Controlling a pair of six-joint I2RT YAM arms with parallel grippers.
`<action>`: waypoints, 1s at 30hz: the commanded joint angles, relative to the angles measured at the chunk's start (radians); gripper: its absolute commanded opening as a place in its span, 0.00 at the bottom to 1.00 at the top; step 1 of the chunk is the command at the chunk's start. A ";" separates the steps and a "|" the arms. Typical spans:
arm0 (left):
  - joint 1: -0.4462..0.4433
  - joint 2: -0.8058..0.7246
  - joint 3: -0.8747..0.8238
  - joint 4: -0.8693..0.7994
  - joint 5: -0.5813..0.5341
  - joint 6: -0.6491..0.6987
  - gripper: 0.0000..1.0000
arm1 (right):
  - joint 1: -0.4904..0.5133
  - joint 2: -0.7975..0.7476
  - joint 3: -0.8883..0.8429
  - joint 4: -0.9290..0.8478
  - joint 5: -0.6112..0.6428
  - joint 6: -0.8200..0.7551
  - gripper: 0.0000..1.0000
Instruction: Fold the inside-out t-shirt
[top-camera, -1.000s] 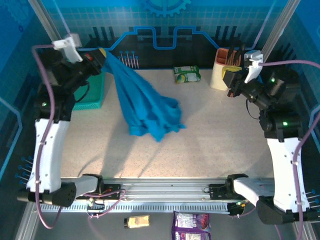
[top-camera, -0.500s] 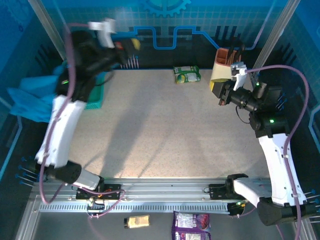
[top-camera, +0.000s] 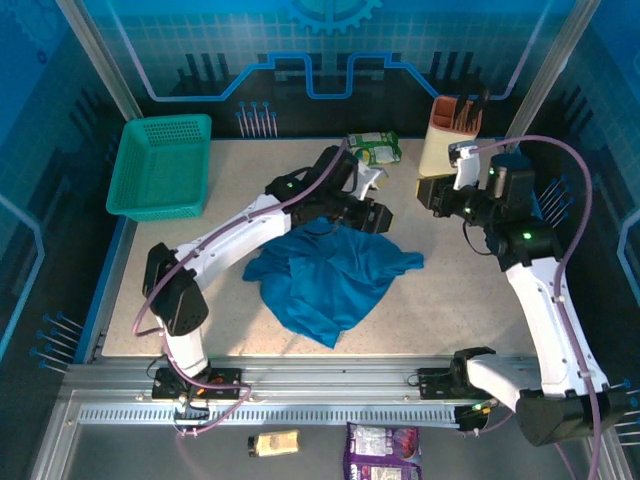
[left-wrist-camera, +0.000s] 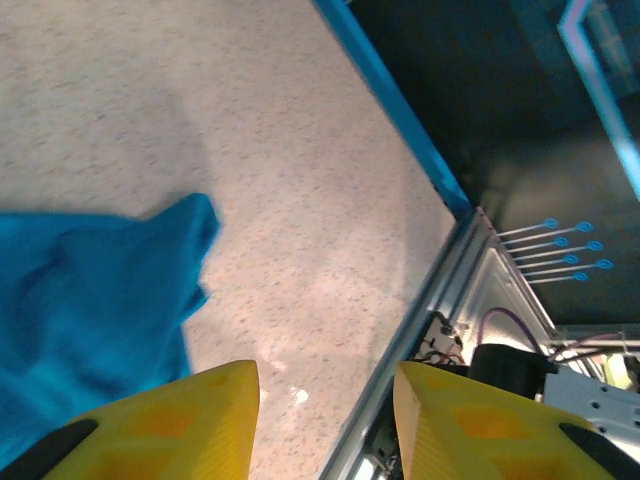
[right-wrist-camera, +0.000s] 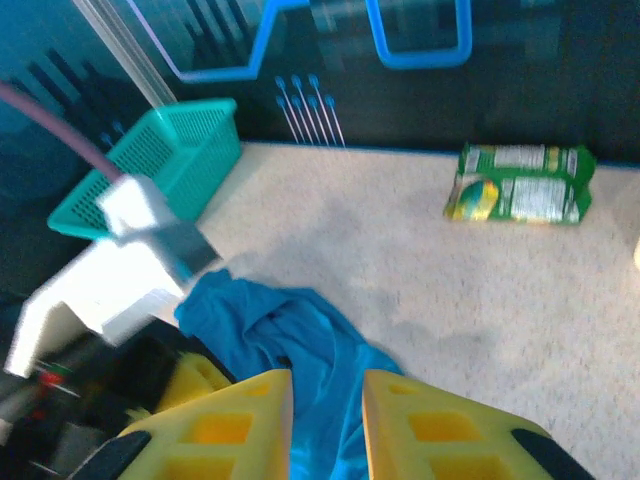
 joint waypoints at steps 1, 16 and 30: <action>0.038 -0.103 -0.108 0.013 -0.101 -0.031 0.41 | 0.057 0.052 -0.052 -0.066 0.093 0.002 0.27; 0.160 -0.242 -0.790 0.159 -0.199 -0.214 0.42 | 0.389 0.360 -0.196 -0.184 0.321 0.141 0.37; 0.170 -0.125 -0.857 0.136 -0.215 -0.187 0.42 | 0.397 0.542 -0.235 -0.087 0.389 0.185 0.39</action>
